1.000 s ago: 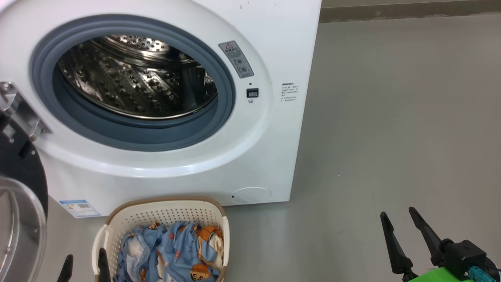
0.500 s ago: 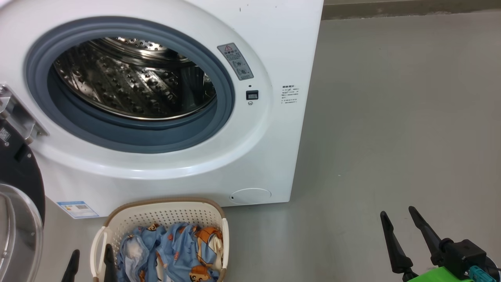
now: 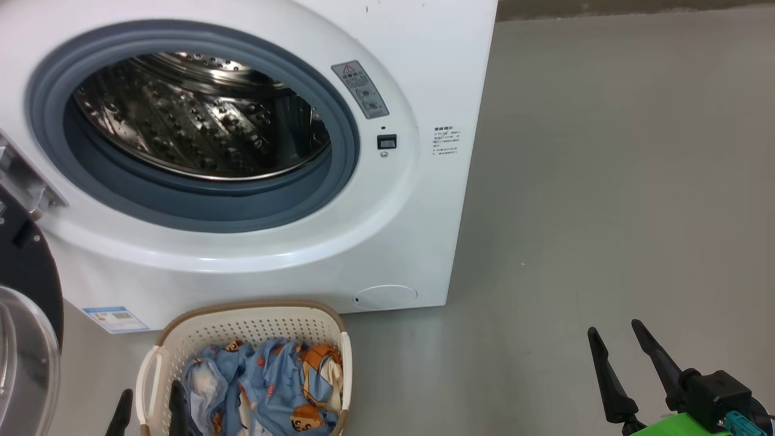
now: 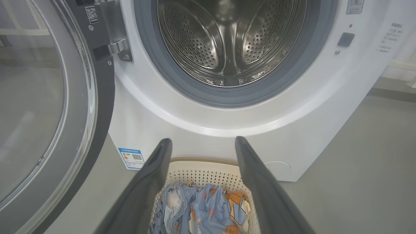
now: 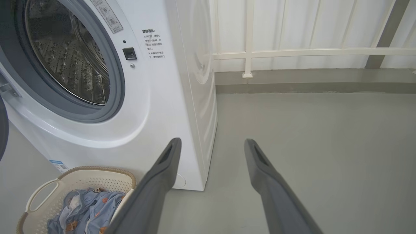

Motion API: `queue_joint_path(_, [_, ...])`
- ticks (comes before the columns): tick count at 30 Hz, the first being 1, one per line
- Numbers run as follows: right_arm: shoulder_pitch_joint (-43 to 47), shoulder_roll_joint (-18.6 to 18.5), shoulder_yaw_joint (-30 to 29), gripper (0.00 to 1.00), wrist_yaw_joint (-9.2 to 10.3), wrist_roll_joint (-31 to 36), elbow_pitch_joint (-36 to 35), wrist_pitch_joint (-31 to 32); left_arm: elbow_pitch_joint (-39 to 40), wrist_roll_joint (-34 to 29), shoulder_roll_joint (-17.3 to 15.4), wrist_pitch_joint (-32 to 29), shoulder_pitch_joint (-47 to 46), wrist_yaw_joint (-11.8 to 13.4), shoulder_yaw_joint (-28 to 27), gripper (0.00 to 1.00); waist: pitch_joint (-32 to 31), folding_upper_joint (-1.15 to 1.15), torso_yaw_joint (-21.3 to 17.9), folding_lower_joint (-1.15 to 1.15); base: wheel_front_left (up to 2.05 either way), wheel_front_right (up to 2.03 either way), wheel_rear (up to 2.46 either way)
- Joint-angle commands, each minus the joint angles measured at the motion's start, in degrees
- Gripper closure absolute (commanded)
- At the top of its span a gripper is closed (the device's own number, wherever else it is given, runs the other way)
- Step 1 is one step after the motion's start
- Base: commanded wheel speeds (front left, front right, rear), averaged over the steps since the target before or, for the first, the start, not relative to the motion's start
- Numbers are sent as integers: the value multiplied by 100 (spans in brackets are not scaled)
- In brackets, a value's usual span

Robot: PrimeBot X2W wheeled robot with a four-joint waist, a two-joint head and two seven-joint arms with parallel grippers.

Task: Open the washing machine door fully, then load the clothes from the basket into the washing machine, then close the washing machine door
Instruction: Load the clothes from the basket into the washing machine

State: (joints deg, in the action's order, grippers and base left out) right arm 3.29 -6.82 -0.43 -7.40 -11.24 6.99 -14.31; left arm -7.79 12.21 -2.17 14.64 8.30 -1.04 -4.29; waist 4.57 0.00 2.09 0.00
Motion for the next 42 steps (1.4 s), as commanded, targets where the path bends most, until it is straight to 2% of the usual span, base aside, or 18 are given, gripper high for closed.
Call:
queue_joint_path(1, [-161,-65,154,0,-9,-42,-123,-69,83,38,-71,36,-109,-9,-161,0,71,0,-7,0,0,0,0])
queue_joint_path(26, [-831,2,55,0,-9,11,-289,-69,-423,-54,-71,36,-1431,-244,-101,0,2087,0,-114,0,0,0,0])
queue_joint_path(34, [-1073,15,31,0,-9,47,-357,-69,-906,-167,-106,36,-2112,-417,-157,0,2713,0,-141,0,0,0,0])
queue_joint_path(42, [-1318,-5,44,0,-9,95,-478,-69,-1718,-292,-357,36,-2915,-540,-88,0,3271,0,-184,0,0,0,0])
